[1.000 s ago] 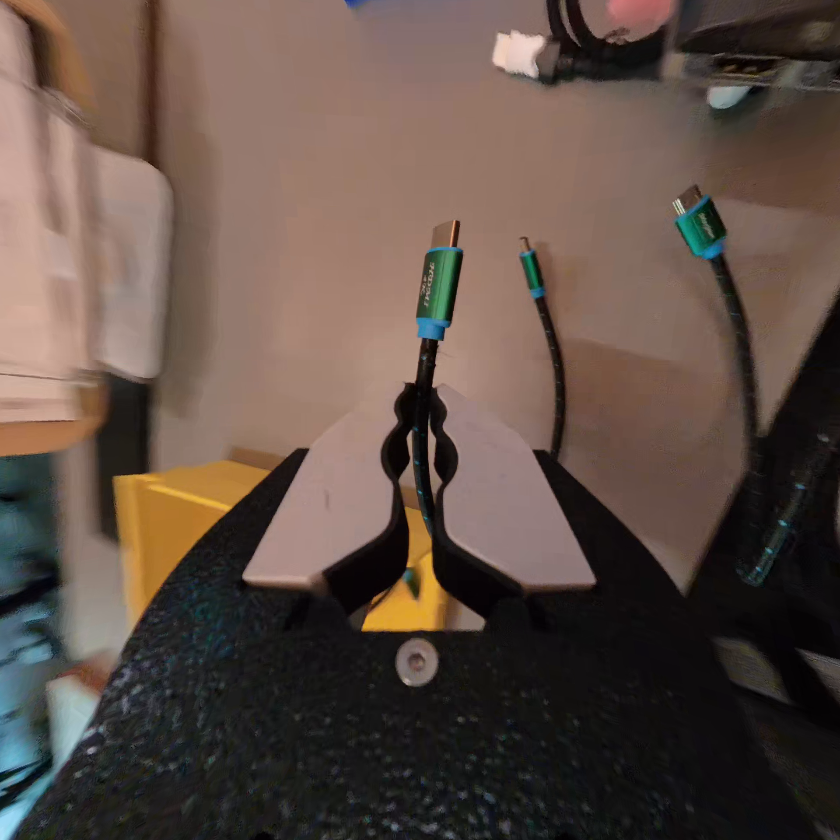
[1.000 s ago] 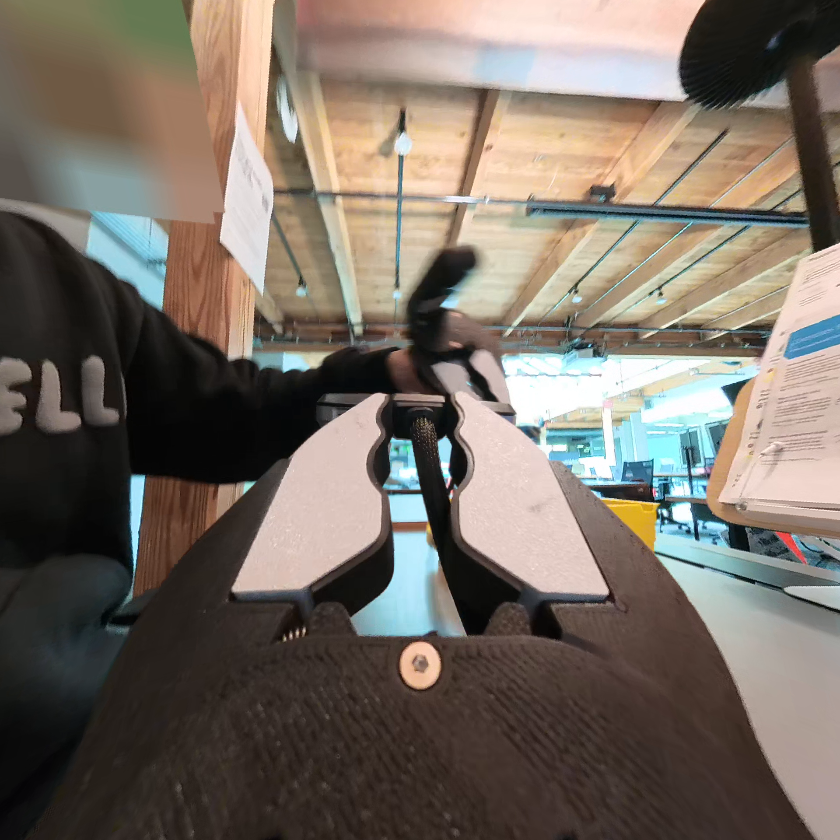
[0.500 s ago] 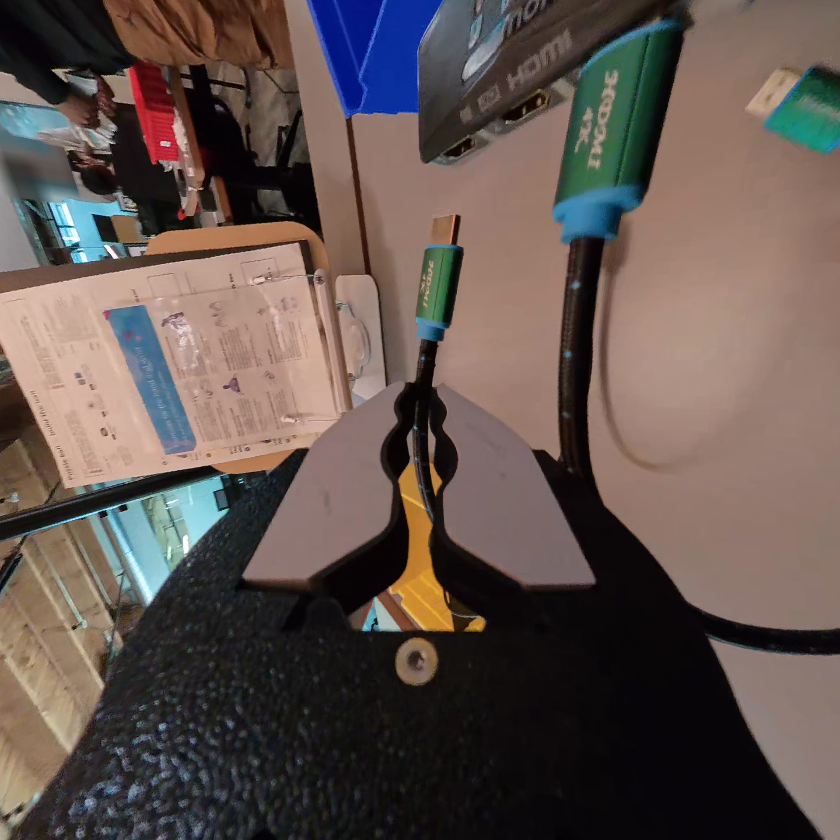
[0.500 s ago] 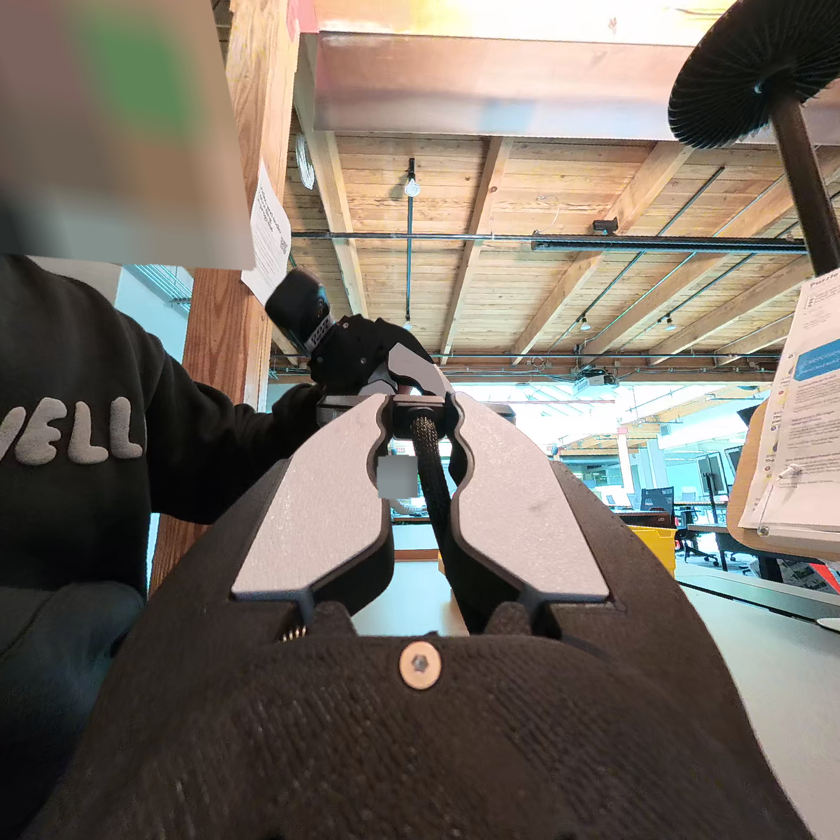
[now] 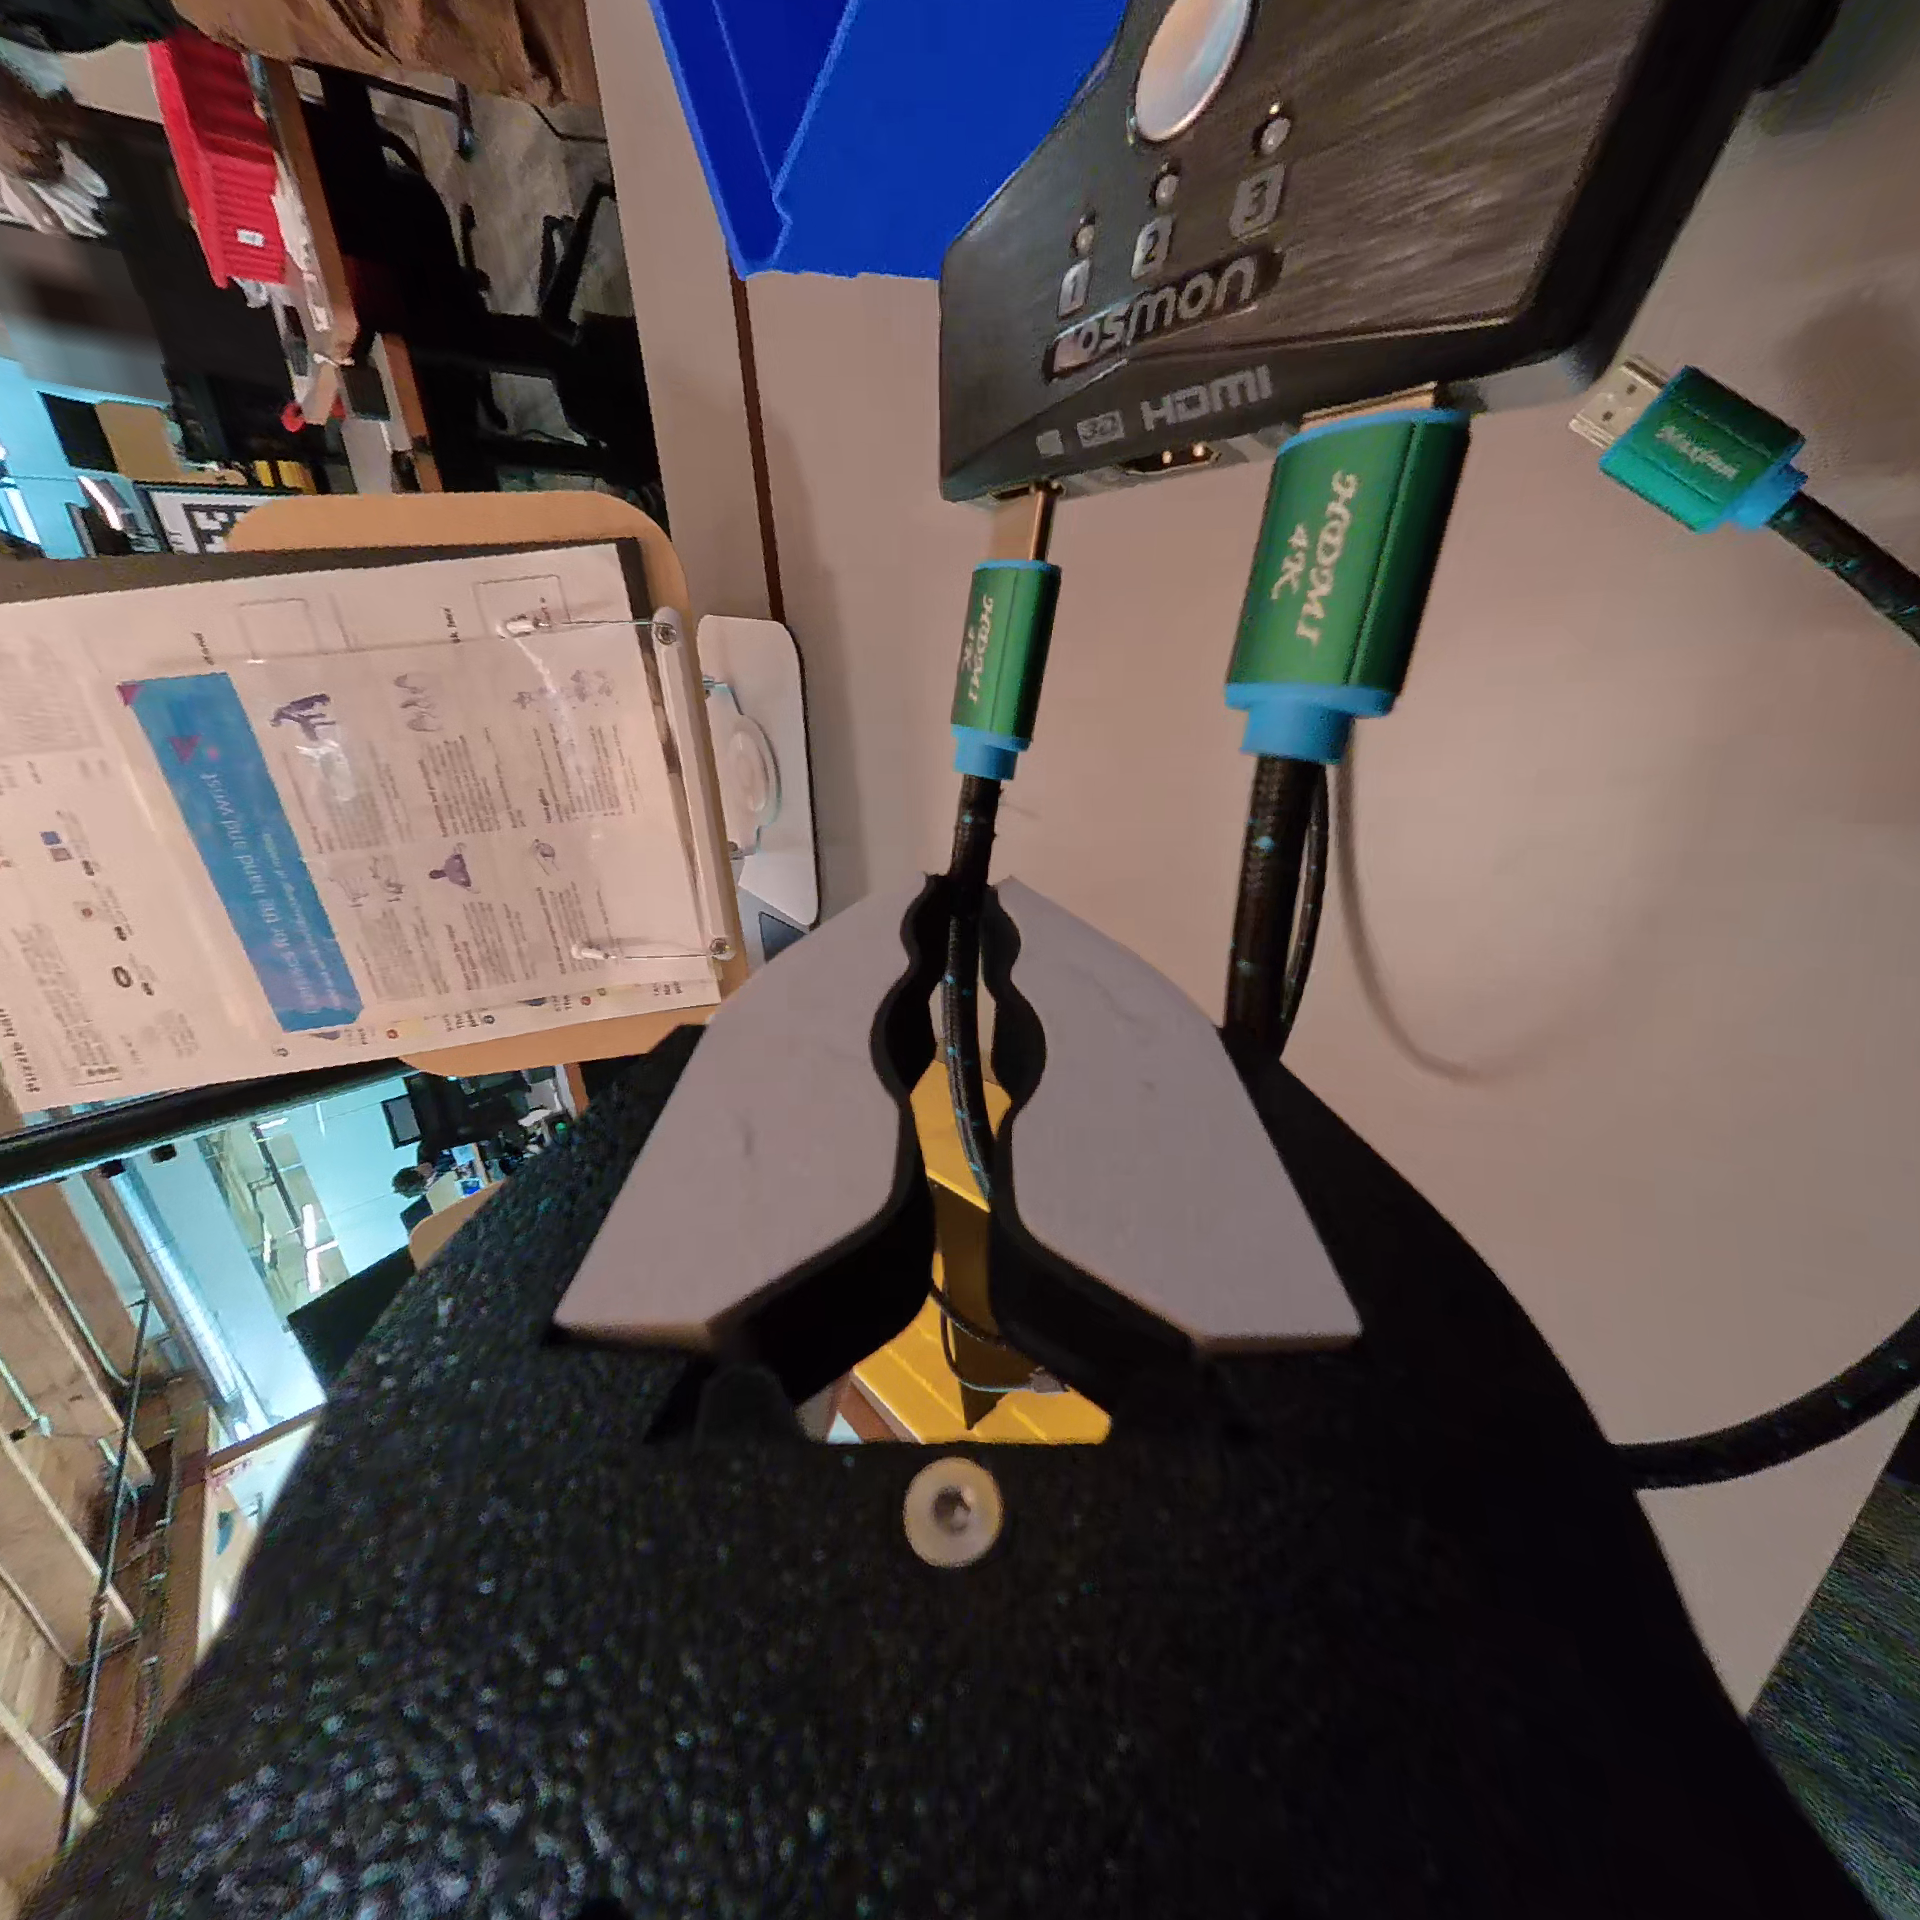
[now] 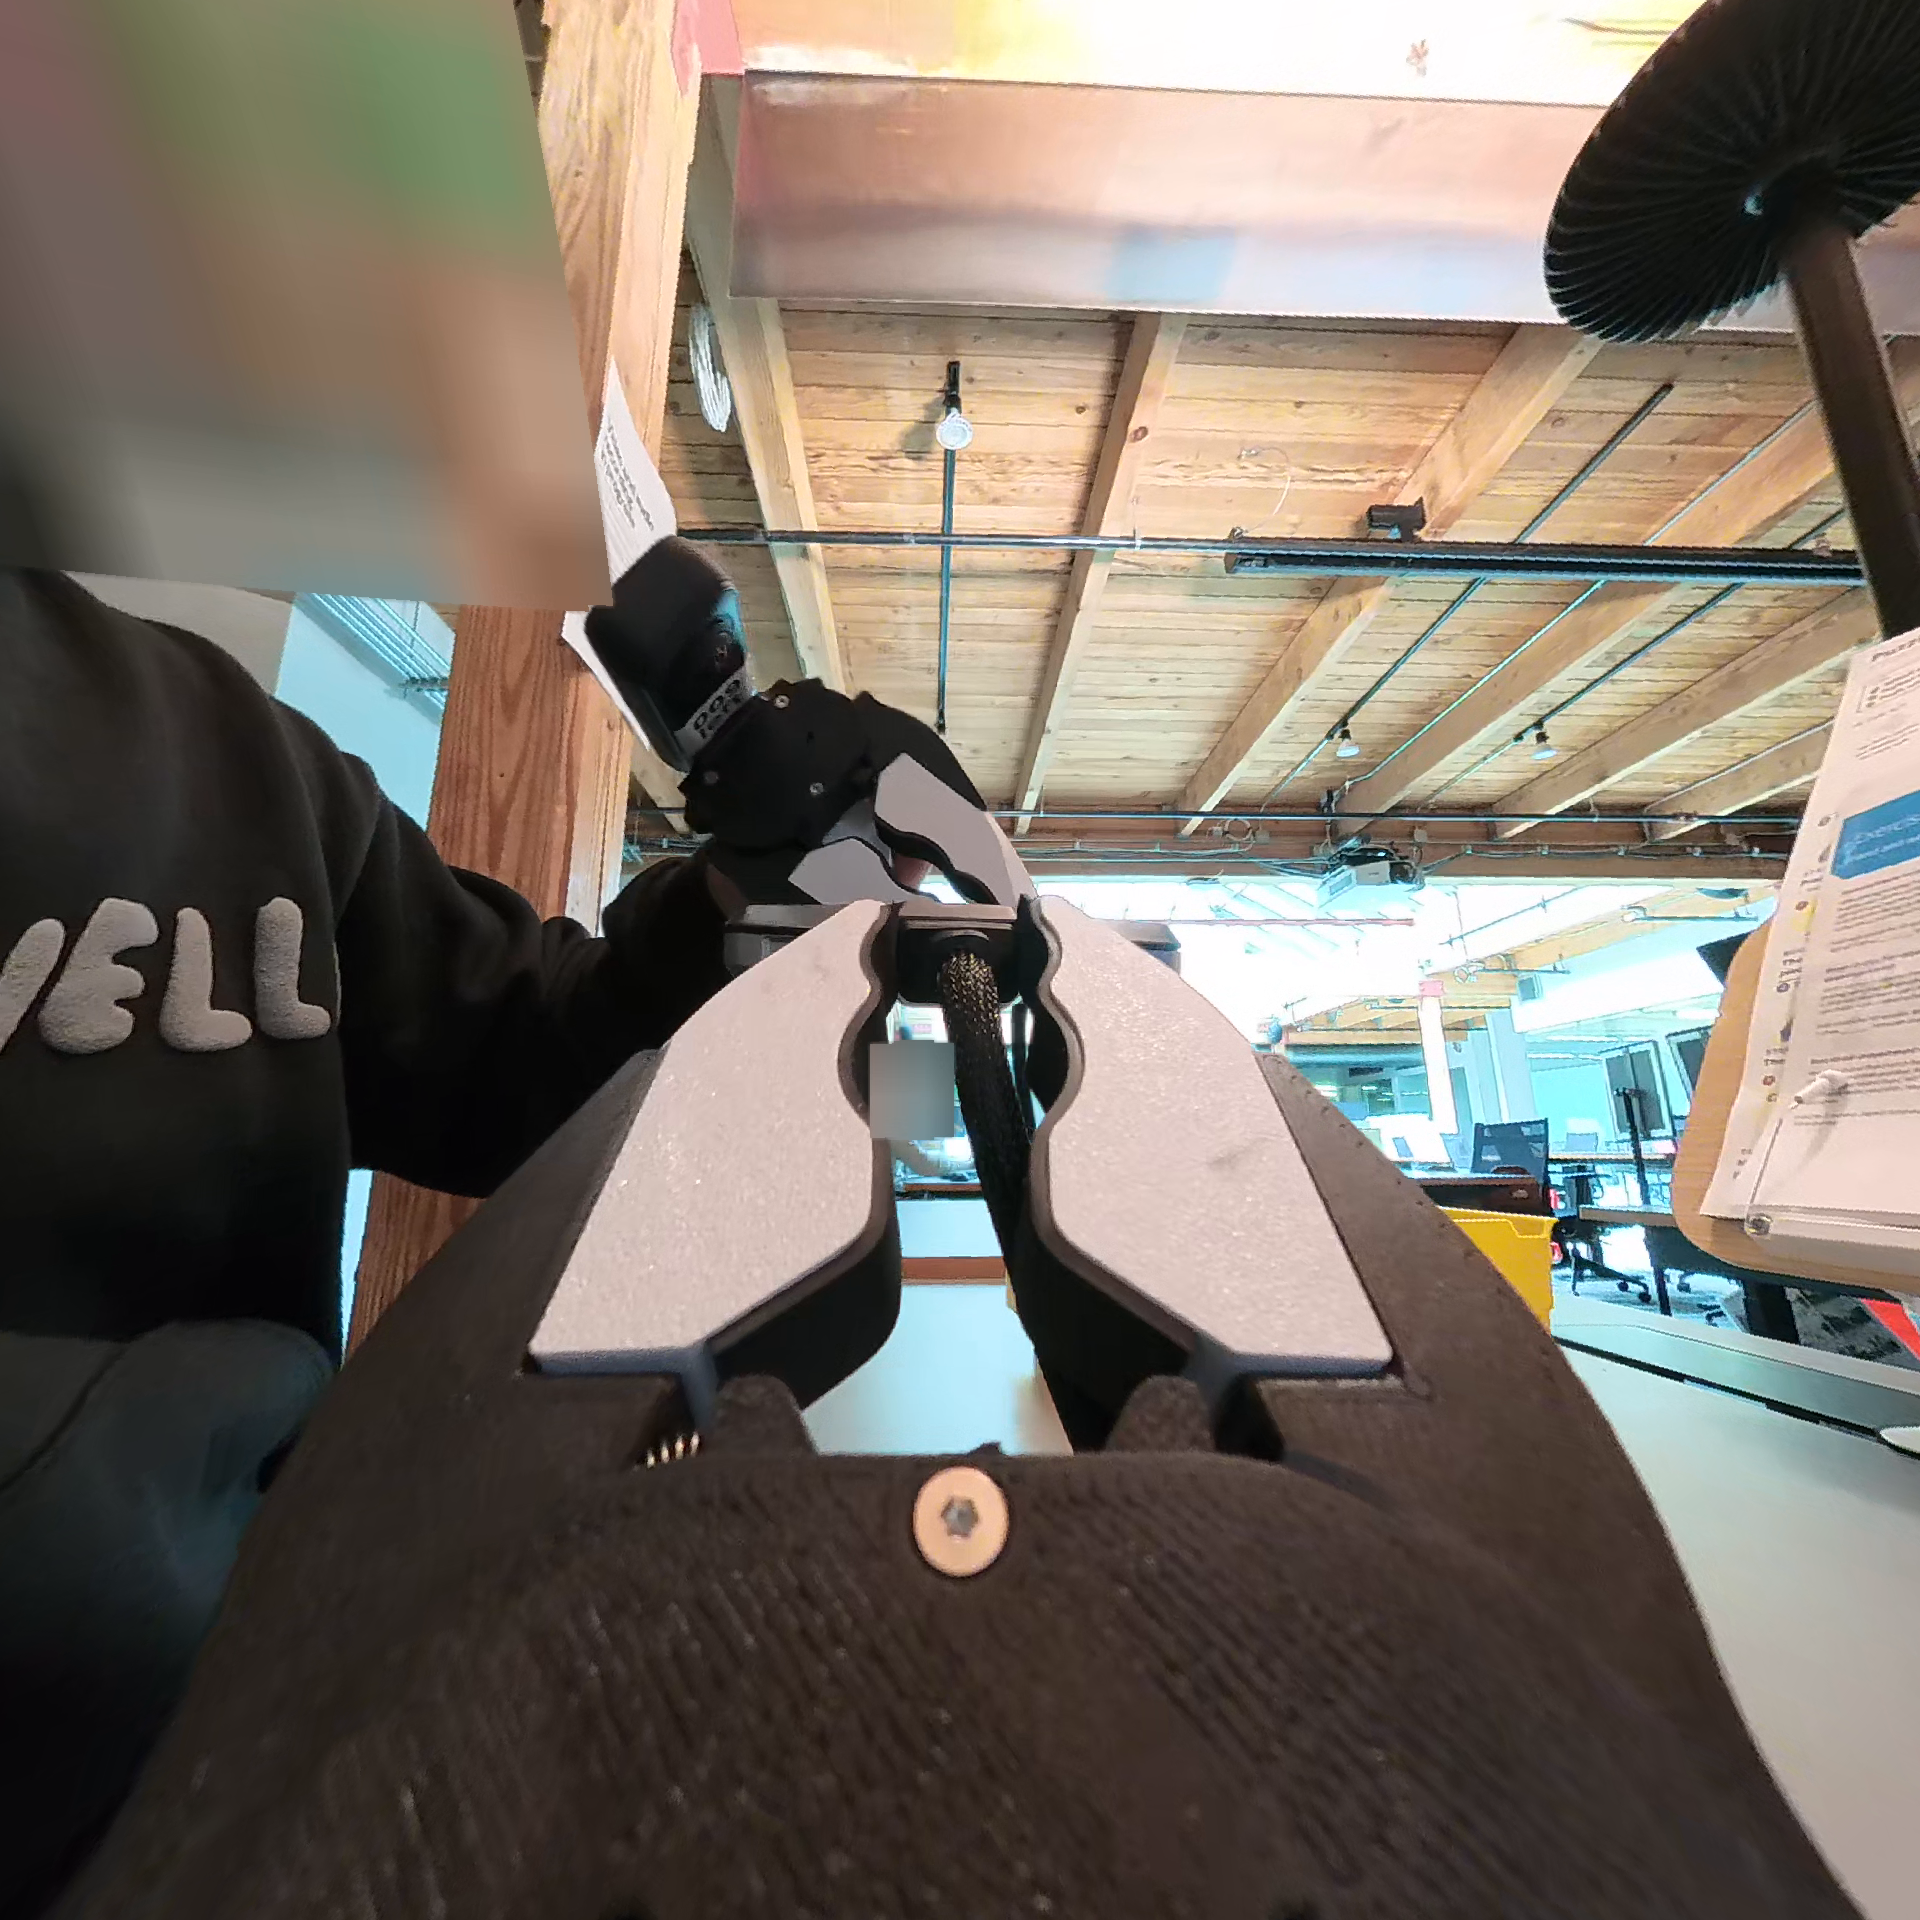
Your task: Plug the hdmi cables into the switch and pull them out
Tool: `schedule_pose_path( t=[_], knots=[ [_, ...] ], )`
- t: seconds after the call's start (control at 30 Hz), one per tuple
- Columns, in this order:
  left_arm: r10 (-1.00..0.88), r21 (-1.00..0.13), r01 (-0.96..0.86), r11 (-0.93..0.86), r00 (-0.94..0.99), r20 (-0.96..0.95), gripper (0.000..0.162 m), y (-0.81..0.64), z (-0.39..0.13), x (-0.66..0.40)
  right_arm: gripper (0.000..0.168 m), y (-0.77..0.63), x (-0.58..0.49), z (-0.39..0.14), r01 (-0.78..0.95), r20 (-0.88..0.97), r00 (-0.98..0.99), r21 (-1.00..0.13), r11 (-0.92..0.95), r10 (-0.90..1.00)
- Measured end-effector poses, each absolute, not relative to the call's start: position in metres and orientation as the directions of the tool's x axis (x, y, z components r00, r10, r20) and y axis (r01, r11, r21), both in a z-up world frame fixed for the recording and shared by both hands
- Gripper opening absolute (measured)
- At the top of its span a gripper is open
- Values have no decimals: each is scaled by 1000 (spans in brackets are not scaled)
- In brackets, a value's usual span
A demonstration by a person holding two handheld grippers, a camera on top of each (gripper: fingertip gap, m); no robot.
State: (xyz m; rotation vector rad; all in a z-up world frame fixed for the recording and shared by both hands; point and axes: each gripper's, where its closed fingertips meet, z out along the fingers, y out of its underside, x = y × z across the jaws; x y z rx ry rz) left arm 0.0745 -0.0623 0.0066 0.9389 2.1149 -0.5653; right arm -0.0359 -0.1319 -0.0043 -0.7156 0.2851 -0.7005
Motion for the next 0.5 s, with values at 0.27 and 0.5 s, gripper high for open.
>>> schedule_pose_path(
  t=[0.27, 0.5],
  knots=[
    [429, 16, 776, 630, -331, -841, 6, -61, 13, 72, 22, -131, -35, -4, 482, -12, 741, -687, 544, -671],
    [452, 66, 773, 631, -297, -841, 6, -59, 12, 69, 22, -131, -36, -4, 479, -11, 746, -686, 548, -665]
  ],
)
